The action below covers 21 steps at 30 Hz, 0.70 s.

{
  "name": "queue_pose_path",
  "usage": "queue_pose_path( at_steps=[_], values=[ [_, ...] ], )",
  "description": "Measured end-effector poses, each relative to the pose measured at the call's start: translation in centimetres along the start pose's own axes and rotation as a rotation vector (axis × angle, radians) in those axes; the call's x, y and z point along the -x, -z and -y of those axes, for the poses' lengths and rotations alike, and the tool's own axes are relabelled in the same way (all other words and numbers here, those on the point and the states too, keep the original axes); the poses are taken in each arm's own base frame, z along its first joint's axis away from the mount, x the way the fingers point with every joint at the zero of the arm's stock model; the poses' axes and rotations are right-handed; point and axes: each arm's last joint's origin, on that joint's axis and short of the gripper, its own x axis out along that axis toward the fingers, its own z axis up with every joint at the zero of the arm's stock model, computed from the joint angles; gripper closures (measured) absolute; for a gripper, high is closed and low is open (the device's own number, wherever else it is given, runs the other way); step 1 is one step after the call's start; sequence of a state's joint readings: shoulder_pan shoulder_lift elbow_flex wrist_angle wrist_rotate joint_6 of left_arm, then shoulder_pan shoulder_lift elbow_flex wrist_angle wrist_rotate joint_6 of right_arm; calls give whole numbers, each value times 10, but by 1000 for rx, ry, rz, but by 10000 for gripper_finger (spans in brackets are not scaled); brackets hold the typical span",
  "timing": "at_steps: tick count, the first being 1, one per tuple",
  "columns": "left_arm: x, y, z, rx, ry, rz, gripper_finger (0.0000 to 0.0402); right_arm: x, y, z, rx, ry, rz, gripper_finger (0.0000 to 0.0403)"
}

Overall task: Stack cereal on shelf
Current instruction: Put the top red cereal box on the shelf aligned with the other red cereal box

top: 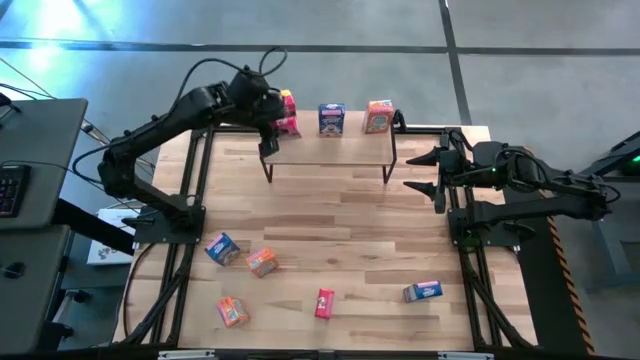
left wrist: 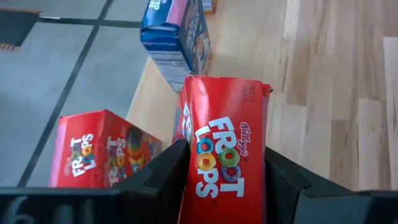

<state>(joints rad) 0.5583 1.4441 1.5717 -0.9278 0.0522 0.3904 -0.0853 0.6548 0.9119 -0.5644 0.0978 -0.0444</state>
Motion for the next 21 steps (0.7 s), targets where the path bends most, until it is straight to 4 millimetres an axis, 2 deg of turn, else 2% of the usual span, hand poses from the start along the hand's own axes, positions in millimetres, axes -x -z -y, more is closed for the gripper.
queue_pose_path(
  at_steps=[11,21],
  values=[
    [2,14,-22,-64,41,-16,252,0,0,0,0,0,0,143],
    [-22,16,-26,-90,111,-49,252,0,0,0,0,0,0,143]
  ],
)
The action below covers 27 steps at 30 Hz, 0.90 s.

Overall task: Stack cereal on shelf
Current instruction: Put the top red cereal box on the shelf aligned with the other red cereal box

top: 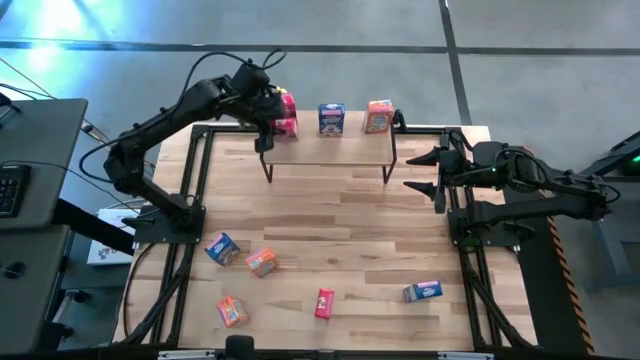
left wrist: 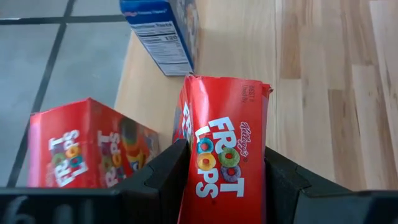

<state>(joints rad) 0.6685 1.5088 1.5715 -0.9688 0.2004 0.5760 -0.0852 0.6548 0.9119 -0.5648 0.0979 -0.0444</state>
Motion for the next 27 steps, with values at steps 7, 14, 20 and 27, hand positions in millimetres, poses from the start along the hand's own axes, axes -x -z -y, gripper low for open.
queue_pose_path(
  at_steps=[7,14,20,27],
  values=[
    [-2,3,-5,1,-6,-11,252,0,0,0,0,0,0,143],
    [-1,6,-8,9,9,-3,252,0,0,0,0,0,0,143],
    [-3,6,-9,18,21,-4,252,0,0,0,0,0,0,143],
    [-11,9,-11,34,53,-29,252,0,0,0,0,0,0,143]
  ],
)
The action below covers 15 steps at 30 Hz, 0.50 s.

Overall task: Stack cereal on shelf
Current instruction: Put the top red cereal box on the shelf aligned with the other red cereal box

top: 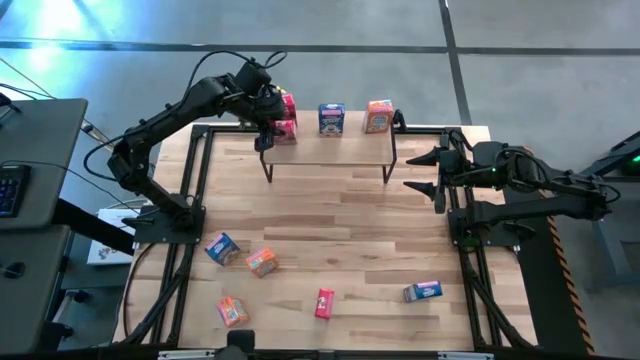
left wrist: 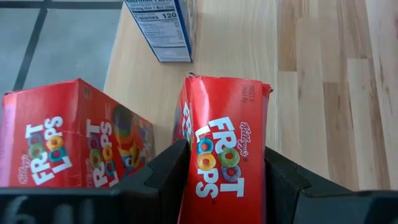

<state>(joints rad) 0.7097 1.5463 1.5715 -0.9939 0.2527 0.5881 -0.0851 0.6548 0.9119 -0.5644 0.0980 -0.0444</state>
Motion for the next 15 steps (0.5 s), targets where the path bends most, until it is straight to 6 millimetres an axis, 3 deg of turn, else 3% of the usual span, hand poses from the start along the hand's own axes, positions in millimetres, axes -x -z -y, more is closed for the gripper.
queue_pose_path(
  at_steps=[15],
  values=[
    [1,3,-4,13,-1,4,234,0,0,0,0,0,0,143]
  ],
)
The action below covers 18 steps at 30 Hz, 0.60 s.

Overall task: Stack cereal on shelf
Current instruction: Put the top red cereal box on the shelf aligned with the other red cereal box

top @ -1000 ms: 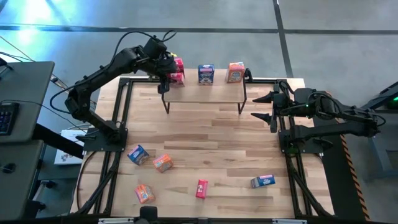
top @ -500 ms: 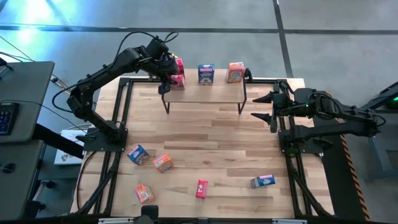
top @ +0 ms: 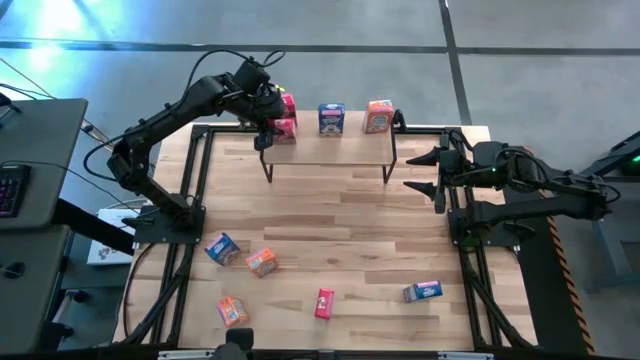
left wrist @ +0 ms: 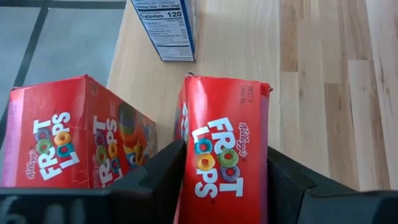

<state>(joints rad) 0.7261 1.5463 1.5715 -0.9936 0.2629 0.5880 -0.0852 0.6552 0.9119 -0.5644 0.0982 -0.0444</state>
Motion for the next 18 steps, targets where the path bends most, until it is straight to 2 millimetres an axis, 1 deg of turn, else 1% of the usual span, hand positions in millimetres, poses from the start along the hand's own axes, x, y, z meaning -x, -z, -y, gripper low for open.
queue_pose_path(
  at_steps=[6,18],
  values=[
    [0,0,0,0,-1,1,215,0,0,0,0,0,0,143],
    [0,-1,-2,-21,-12,16,213,0,0,0,0,0,0,143]
  ],
)
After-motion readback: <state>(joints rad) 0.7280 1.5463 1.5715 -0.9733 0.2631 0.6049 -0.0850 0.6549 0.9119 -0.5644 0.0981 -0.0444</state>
